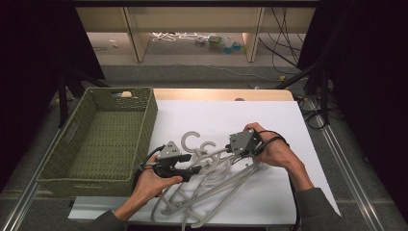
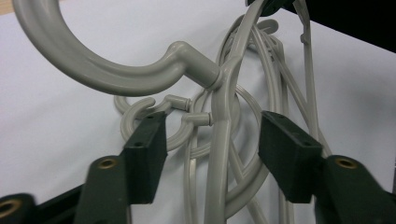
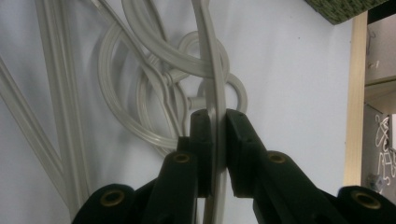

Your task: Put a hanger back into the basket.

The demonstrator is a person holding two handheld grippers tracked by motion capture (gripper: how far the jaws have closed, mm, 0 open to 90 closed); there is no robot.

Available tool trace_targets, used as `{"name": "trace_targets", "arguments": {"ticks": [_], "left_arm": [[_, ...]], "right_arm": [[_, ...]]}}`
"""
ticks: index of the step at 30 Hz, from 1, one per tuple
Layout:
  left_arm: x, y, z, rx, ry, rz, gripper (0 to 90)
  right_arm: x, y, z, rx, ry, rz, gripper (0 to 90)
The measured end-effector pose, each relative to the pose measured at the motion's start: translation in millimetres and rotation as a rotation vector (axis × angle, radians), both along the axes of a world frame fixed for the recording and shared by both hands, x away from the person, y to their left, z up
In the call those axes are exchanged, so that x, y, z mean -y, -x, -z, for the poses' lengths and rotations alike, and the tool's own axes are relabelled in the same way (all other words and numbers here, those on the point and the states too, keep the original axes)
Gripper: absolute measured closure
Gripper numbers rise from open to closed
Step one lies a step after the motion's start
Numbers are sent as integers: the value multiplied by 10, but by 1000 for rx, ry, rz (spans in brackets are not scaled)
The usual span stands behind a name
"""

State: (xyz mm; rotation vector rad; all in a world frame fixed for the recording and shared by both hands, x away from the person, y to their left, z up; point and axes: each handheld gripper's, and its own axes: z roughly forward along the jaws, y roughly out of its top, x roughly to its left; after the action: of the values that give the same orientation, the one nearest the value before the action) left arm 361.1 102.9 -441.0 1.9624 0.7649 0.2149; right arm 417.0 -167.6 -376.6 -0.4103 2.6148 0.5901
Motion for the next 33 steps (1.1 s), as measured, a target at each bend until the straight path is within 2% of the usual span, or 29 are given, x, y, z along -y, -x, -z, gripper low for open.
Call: {"name": "trace_targets", "arguments": {"ticks": [2, 4, 5, 6, 7, 12, 13, 15, 16, 18, 19, 20, 21, 22, 23, 24, 26, 27, 28, 30, 31, 32, 33], "left_arm": [[2, -4, -12, 2, -4, 9, 476], [8, -9, -17, 1, -14, 16, 524], [14, -15, -11, -3, -5, 21, 544], [9, -21, -13, -13, -11, 30, 569], [11, -29, -9, -6, -15, 33, 593], [28, -39, -3, -21, -26, 44, 695], [27, -39, -3, -26, -31, 56, 726], [27, -41, -7, -16, -23, 43, 784], [23, -41, -13, -35, -8, 40, 795], [12, -41, -31, -29, -20, 51, 799], [13, -38, -38, -19, -20, 55, 804], [5, -39, -51, -29, -19, 68, 807], [13, -31, -53, -17, -15, 54, 809], [7, -37, -59, -18, -15, 65, 809], [6, -37, -60, -17, -5, 61, 810], [-2, -34, -73, -14, -14, 61, 811], [-8, -31, -92, -24, -4, 65, 815], [-17, -33, -107, -17, -3, 77, 816], [-17, -27, -121, -17, 1, 74, 817], [-38, -28, -155, -10, 2, 80, 817], [-50, -30, -166, -10, 10, 76, 818], [-66, -36, -181, -9, 9, 76, 818], [-81, -39, -196, -1, 3, 69, 818]], "right_arm": [[-2, 22, -14, -2, 6, 19, 824], [-11, 10, -24, 2, 3, -3, 823], [-13, 13, -31, 1, 3, -2, 823], [-12, 24, -37, 9, -1, 7, 823], [-14, 23, -41, 12, 6, 4, 823], [-18, 31, -55, 12, 3, 0, 823], [-23, 22, -59, 19, 2, -16, 823], [-24, 33, -68, 18, -1, -10, 823], [-27, 33, -69, 21, -1, -12, 822], [-35, 26, -72, 23, -3, -32, 822], [-51, 1, -75, 45, -7, -72, 822], [-55, 3, -74, 46, -5, -67, 821], [-47, 22, -78, 49, -2, -31, 821], [-34, 55, -78, 31, 12, 19, 821], [-35, 56, -78, 31, 9, 17, 820], [-42, 38, -81, 40, -3, -9, 819], [-33, 41, -90, 30, -12, 11, 813], [-40, 21, -89, 30, -21, -10, 808], [-34, 38, -97, 28, -33, 28, 795], [-31, 38, -130, 22, -77, 66, 727], [-26, 35, -157, 27, -114, 86, 673], [-19, 41, -185, 0, -156, 120, 623], [-26, 19, -196, -27, -206, 104, 580]]}}
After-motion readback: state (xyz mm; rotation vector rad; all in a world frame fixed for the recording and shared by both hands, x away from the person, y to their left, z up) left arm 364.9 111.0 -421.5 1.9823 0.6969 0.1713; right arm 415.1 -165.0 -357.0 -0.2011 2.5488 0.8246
